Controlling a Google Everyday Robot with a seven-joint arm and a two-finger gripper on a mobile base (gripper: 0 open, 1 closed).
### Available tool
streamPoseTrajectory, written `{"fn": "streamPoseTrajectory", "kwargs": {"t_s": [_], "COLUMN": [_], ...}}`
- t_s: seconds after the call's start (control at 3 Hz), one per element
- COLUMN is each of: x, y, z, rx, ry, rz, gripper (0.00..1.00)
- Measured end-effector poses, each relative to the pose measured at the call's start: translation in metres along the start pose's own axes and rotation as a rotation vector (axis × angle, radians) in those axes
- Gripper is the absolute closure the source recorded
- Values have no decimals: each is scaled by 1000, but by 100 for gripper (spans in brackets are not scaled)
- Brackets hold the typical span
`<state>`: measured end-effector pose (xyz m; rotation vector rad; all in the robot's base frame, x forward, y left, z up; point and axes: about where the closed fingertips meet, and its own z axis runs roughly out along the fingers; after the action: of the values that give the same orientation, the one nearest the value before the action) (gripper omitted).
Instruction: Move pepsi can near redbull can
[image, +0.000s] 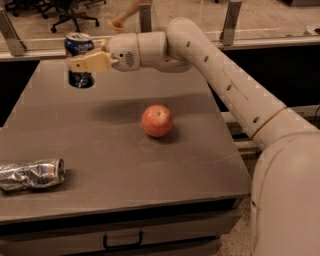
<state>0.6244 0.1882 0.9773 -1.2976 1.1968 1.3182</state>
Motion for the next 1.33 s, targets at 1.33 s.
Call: {"fn": "streamPoseTrajectory", "kwargs": {"t_s": [1.33], "x": [10], "y": [55], "z": [104], "rx": [-199], "ry": [130], "rz": [-12], "gripper": [100]}}
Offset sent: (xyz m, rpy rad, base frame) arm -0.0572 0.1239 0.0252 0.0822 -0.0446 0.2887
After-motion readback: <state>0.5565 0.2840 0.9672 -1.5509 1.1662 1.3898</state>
